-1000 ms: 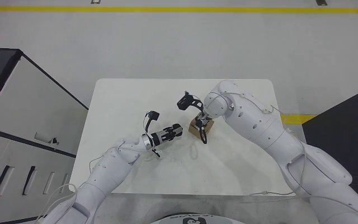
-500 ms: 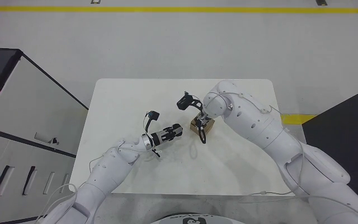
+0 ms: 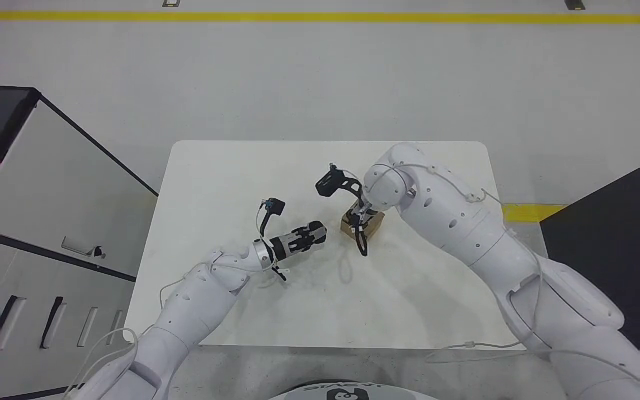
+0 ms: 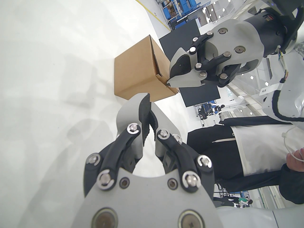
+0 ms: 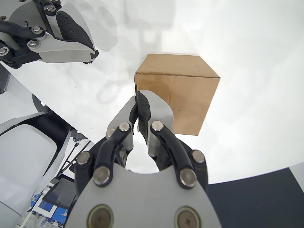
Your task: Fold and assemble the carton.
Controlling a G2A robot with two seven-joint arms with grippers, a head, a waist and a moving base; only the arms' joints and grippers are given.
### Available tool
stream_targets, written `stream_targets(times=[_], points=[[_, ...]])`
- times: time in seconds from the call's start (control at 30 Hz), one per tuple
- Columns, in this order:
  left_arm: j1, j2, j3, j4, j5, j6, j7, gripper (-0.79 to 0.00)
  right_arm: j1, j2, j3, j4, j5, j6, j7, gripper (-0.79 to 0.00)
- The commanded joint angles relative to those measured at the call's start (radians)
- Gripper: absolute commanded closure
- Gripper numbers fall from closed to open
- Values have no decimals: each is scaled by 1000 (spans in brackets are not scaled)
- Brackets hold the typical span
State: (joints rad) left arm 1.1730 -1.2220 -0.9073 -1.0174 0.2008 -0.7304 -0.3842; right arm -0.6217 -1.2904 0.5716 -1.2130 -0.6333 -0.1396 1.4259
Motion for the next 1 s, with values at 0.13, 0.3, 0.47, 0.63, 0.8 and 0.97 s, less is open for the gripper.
stream_targets(times=[0.13, 0.3, 0.47, 0.63, 0.8, 0.97], points=[[0, 0, 0, 0, 0, 0, 0, 0, 4, -6, 0, 26, 15, -8, -3, 0], [0, 0, 0, 0, 0, 0, 0, 0, 6, -11, 4, 41, 34, -17, -7, 0], [0, 0, 0, 0, 0, 0, 0, 0, 13, -11, 17, 44, 38, -23, -17, 0], [0, 0, 0, 0, 0, 0, 0, 0, 9, -9, 25, 38, 34, -23, -22, 0], [0, 0, 0, 0, 0, 0, 0, 0, 3, -10, 25, 48, 38, -28, -15, 0], [0, 0, 0, 0, 0, 0, 0, 0, 4, -14, 20, 64, 42, -32, -13, 0]])
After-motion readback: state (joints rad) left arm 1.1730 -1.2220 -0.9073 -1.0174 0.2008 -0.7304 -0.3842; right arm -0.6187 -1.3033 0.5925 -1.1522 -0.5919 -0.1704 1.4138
